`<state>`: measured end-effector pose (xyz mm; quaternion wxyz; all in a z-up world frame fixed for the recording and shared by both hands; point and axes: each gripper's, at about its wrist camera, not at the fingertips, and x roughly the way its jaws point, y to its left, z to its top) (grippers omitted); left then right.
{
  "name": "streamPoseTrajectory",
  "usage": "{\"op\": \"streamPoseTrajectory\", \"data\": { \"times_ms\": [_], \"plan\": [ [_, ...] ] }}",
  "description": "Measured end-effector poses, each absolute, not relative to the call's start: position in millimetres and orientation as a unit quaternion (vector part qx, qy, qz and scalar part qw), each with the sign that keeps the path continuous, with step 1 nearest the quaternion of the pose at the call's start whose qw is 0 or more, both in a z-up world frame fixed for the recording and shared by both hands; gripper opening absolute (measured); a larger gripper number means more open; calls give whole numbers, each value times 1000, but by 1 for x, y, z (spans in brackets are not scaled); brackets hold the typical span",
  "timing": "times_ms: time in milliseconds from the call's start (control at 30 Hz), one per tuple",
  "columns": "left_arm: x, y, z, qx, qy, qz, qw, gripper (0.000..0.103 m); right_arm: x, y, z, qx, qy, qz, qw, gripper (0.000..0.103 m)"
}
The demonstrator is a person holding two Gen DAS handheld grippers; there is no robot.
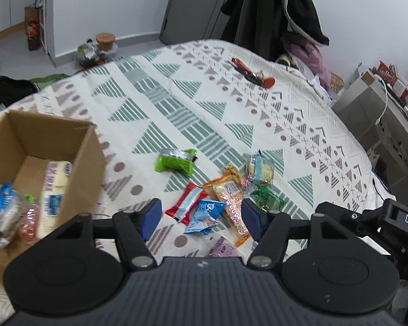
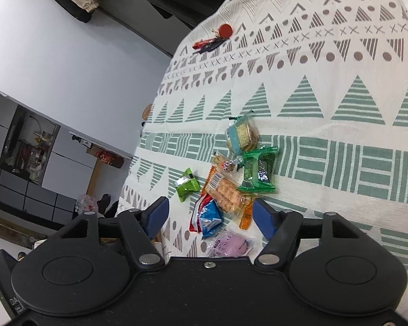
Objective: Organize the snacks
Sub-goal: 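Grasp the blue packet with the left gripper while the right grasps the orange-striped biscuit pack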
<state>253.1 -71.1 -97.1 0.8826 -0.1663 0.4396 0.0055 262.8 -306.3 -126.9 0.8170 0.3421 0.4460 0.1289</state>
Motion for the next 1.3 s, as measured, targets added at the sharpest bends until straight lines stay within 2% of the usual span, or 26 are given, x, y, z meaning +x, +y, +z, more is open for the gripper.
{"op": "streamPoseTrajectory", "data": {
  "times_ms": [367, 1000, 1033, 1100, 1300],
  "plan": [
    [290, -81, -142, -175, 479, -19, 860, 46, 290, -299, -150, 343, 467, 125, 805, 46],
    [321, -87, -196, -176, 512, -26, 840, 45, 321, -284, -176, 329, 492, 119, 797, 46],
    [321, -87, -196, -173, 513, -27, 841, 44, 322, -282, -177, 328, 493, 118, 797, 46],
    [322, -86, -196, -174, 515, -27, 839, 31, 324, -279, -179, 322, 494, 115, 799, 47],
    [316, -69, -189, -201, 510, -15, 836, 29, 331, -264, -180, 290, 494, 115, 812, 47]
  ]
}}
